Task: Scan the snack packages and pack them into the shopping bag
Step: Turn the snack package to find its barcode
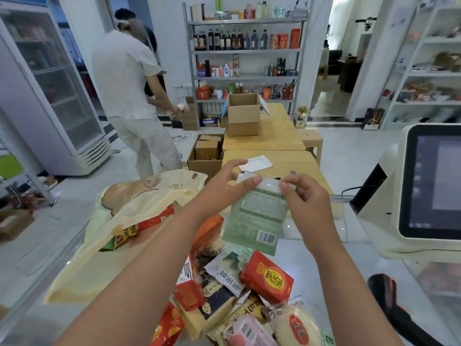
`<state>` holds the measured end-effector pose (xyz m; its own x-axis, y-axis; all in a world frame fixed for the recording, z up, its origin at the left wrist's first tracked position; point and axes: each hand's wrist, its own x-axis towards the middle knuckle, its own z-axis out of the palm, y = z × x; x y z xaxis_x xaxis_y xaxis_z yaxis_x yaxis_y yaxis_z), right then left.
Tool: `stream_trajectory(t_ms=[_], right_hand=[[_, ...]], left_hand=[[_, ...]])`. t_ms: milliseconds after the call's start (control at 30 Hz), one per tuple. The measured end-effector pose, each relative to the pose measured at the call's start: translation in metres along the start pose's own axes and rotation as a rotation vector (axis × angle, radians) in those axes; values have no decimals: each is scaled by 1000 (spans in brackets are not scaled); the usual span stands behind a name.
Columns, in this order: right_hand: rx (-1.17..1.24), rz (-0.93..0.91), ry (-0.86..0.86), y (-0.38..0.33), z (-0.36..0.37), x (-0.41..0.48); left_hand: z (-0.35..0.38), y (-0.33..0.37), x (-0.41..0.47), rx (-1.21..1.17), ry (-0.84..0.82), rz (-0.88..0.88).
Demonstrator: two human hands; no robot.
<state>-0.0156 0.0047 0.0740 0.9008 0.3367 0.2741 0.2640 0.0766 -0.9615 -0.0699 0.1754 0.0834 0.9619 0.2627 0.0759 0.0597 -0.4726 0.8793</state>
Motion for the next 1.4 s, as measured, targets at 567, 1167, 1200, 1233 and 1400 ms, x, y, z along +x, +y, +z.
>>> stream_trajectory(t_ms=[567,1167,1200,1233,1400], right_hand=[[-69,176,189,30,-112,-10],[-1136,462,-107,163,-229,-117],[-1111,445,-86,163,-226,-118],[-1059,430,-70,162,-224,-119],[-862,444,99,135,-232,-120]], left_hand=[[150,-6,15,-972,-147,-149],[314,-57,12,-1045,88,-554],[317,-59,11,-1045,108,-566],[320,-60,11,-1043,125,-570],[328,-69,17,-976,132,-575]])
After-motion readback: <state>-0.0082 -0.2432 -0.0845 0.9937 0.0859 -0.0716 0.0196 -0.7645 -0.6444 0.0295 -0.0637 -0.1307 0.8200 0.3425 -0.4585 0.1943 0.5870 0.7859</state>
